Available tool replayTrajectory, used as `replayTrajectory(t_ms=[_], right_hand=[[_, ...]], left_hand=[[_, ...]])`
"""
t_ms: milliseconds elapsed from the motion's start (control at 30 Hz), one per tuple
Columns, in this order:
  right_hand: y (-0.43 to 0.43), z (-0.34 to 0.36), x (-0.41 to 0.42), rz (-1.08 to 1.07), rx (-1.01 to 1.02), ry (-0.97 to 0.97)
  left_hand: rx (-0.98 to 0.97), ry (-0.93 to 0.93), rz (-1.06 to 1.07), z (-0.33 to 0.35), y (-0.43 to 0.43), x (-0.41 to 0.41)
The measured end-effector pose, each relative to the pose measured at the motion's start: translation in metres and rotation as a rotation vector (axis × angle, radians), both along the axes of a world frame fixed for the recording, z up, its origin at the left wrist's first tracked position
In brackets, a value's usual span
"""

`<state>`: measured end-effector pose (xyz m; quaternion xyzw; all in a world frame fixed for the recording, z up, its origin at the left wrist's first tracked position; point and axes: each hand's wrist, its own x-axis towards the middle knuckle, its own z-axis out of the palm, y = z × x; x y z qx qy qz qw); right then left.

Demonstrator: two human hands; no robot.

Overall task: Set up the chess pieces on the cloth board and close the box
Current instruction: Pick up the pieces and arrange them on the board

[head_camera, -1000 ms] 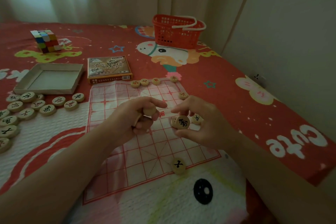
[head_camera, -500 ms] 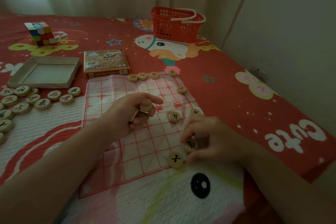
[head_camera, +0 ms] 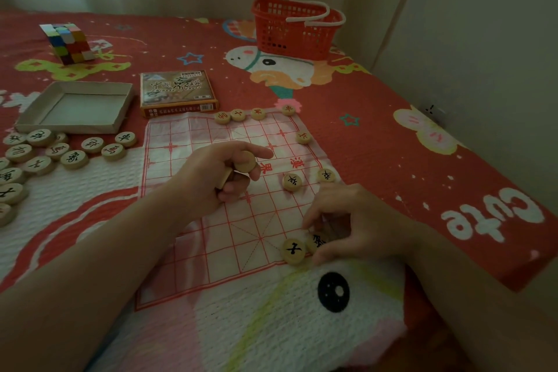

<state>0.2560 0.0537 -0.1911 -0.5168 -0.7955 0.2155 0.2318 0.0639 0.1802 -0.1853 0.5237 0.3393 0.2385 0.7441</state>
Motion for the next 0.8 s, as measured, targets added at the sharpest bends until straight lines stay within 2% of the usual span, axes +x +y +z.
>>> replayTrajectory(t_ms=[167,300,433,633,700,800], right_hand=[[0.011,0.007,0.003,-0.136,0.141,0.217],[0.041,0.020,-0.006,-0.187,0.175,0.167],[0.068,0.022,-0.025,-0.115,0.131,0.156],[0.089,0.006,-0.042,-0.049,0.307,0.077],[0.089,0.001,-0.042,-0.053,0.317,0.152],[0.085,-0.002,-0.038,-0.123,0.224,0.314]], left_hand=[[0.053,0.028,-0.018,0.000,-0.002,0.000],[0.122,-0.011,-0.091,-0.002,-0.004,-0.001],[0.179,-0.048,-0.100,-0.004,-0.002,-0.003],[0.198,-0.061,-0.103,-0.003,-0.003,-0.004],[0.183,-0.063,-0.078,-0.003,-0.002,-0.004],[0.143,-0.063,-0.014,-0.003,0.000,-0.004]])
